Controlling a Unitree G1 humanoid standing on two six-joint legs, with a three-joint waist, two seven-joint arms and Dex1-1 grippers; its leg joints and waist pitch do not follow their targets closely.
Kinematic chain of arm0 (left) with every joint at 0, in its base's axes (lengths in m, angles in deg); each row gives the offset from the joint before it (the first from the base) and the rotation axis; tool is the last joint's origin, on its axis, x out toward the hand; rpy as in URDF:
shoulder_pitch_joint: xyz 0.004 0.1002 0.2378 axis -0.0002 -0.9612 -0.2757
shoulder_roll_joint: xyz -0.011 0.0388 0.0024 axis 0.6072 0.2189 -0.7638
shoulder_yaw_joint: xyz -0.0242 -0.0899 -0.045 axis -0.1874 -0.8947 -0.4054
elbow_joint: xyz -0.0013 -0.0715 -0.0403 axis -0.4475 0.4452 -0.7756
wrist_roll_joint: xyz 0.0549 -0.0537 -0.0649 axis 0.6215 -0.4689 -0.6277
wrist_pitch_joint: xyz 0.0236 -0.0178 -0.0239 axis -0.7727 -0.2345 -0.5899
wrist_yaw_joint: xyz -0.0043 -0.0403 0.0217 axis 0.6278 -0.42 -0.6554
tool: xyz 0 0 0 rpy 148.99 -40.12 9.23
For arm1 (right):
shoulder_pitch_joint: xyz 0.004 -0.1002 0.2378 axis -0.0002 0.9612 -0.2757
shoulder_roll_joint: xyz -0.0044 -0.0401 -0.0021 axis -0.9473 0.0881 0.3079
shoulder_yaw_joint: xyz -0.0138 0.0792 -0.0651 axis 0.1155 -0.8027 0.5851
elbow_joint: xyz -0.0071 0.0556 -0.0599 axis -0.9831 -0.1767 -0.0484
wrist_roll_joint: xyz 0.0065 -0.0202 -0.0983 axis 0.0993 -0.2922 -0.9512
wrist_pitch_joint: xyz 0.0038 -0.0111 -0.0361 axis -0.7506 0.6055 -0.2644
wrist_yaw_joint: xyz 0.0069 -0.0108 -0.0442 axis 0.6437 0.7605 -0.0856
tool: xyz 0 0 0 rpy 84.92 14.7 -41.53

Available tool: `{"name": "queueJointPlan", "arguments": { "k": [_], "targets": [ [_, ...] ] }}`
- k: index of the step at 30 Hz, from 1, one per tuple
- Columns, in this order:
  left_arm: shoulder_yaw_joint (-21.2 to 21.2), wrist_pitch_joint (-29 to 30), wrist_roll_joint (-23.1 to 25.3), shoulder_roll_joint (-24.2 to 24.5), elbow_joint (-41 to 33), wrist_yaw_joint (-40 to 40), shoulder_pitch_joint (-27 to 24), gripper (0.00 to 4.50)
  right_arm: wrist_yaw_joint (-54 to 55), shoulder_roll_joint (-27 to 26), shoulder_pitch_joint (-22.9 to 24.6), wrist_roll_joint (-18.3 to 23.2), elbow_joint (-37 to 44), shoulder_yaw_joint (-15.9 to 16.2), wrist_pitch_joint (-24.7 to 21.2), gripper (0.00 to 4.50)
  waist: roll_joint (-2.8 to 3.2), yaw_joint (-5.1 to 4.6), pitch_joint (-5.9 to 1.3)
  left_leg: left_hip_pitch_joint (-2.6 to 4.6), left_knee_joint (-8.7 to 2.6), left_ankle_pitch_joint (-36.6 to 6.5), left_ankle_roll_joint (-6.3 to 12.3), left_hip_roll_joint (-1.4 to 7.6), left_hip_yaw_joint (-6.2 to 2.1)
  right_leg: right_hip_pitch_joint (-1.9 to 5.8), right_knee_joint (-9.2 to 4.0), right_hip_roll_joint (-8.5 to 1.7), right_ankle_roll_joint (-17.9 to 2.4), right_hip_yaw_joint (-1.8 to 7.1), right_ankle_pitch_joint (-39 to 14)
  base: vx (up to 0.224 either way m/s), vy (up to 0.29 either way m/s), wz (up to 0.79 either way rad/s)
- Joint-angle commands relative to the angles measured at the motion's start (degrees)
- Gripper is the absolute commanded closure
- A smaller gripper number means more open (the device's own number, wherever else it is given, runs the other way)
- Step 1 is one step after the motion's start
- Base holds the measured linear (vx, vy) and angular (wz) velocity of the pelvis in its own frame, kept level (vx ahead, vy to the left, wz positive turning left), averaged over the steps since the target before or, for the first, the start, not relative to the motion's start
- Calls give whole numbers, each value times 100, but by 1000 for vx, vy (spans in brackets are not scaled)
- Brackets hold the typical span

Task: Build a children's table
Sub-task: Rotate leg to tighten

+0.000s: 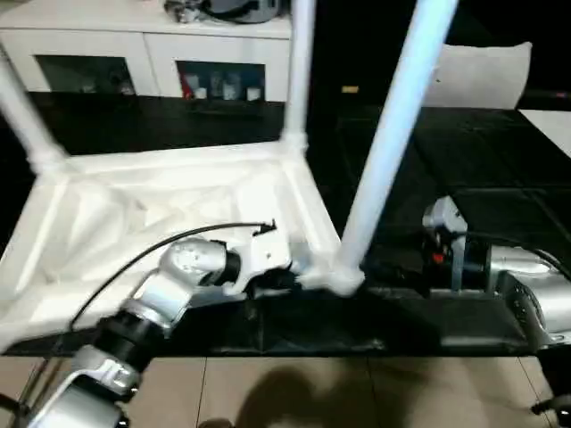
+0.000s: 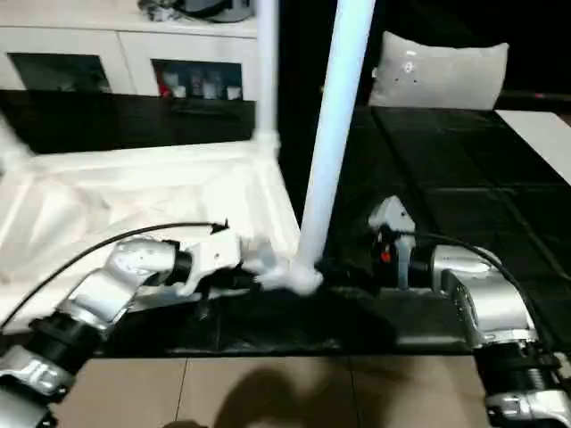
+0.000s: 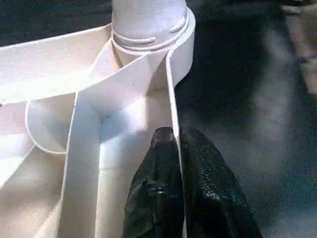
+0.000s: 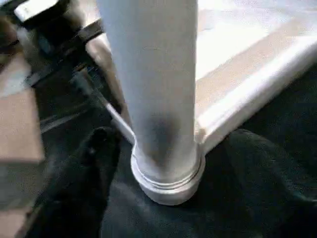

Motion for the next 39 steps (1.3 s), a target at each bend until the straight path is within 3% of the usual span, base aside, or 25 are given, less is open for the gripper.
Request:
{"name": "queueJointPlan", "arguments": {
  "k": [1, 10, 16, 19, 24, 27, 28, 29, 30, 31, 33, 34, 35, 38, 39],
  "targets": [
    [306, -243, -35, 22, -73, -491, 41, 450, -304, 83, -21, 124, 56, 109, 45, 114, -28, 7, -340, 83, -367, -1174, 333, 351, -75, 292, -424, -484, -1013, 332, -1586, 0, 0, 0],
    [325, -377, -181, 6, -28, -845, 122, 450, -740, 67, -2, 146, 47, 384, 102, 186, -32, 69, -333, 83, -380, -1349, 211, 348, -92, 297, -453, -506, -894, 329, -1953, 0, 0, 0],
    [301, -377, -200, -2, 23, -868, 112, 450, -874, 94, 39, 205, 113, 440, 29, 232, -37, 87, -354, 66, -365, -1146, 250, 349, -90, 305, -408, -489, -946, 329, -1631, 0, 0, 0],
    [203, -204, -252, -43, -24, -737, 53, 450, -867, 80, 125, 297, 231, 426, -90, 245, -37, 93, -347, 73, -366, -1186, 245, 346, -88, 305, -425, -495, -926, 326, -1754, 0, 0, 0],
    [15, 669, -312, -229, -437, -184, -131, 450, -226, -332, 307, 569, 513, 175, -596, 251, -47, 92, -341, 74, -376, -1234, 215, 346, -95, 305, -435, -503, -902, 329, -1865, 0, 0, 0],
    [-271, 1479, -341, -730, -734, 722, -216, 450, 997, -872, 287, 351, 444, -51, -816, 251, -64, -21, -281, 102, -401, -1540, 32, 312, -123, 266, -539, -511, -698, 287, -2733, 0, 0, 0],
    [-328, 1698, -324, -879, -811, 958, -220, 450, 1377, -1037, 240, 235, 365, -84, -895, 251, -62, -45, -292, 112, -400, -1594, 6, 308, -132, 272, -556, -527, -631, 280, -2892, 0, 0, 0],
    [-360, 1821, -321, -962, -847, 1075, -220, 450, 1564, -1119, 213, 177, 323, -96, -938, 251, -78, -107, -286, 54, -417, -1589, -22, 294, -150, 313, -562, -513, -505, 265, -3015, 0, 0, 0],
    [-411, 2022, -312, -1106, -897, 1276, -214, 450, 1867, -1257, 167, 78, 255, -111, -994, 251, -67, -120, -293, 72, -418, -1596, -33, 295, -154, 298, -584, -515, -467, 261, -3042, 0, 0, 0],
    [-469, 2238, -276, -1317, -937, 1579, -186, 450, 2382, -1483, 103, -30, 184, -172, -1146, 251, -95, -206, -299, 65, -415, -1587, -31, 296, -153, 293, -578, -506, -475, 272, -2923, 0, 0, 0],
    [-485, 2286, -268, -1375, -940, 1659, -175, 450, 2533, -1554, 79, -54, 156, -199, -1190, 252, -90, -285, -304, 48, -399, -1537, 18, 264, -143, 286, -587, -496, -506, 268, -2840, 0, 0, 0],
    [-551, 2452, -195, -1596, -909, 2023, -104, 450, 3177, -1869, -24, -122, 59, -349, -1385, 252, -103, -308, -307, 38, -392, -1455, 83, 253, -127, 295, -596, -488, -462, 278, -2824, 0, 0, 0],
    [-585, 2564, -74, -1764, -862, 2325, -25, 450, 3765, -2189, -108, -216, -17, -495, -1375, 252, -115, -345, -284, 43, -385, -1457, 96, 238, -115, 252, -618, -470, -432, 276, -2945, 0, 0, 0],
    [-603, 2665, -34, -1873, -918, 2482, -2, 450, 3969, -2359, -133, -307, -30, -486, -1130, 252, -83, -333, -316, 55, -384, -1331, 98, 251, -117, 256, -624, -473, -373, 275, -2806, 0, 0, 0],
    [-603, 2665, -34, -1873, -918, 2482, -2, 450, 3969, -2359, -133, -307, -30, -486, -1130, 197, -78, -327, -317, 69, -385, -1336, 110, 260, -114, 251, -614, -468, -397, 280, -2700, 0, 0, 0]
  ]
}}
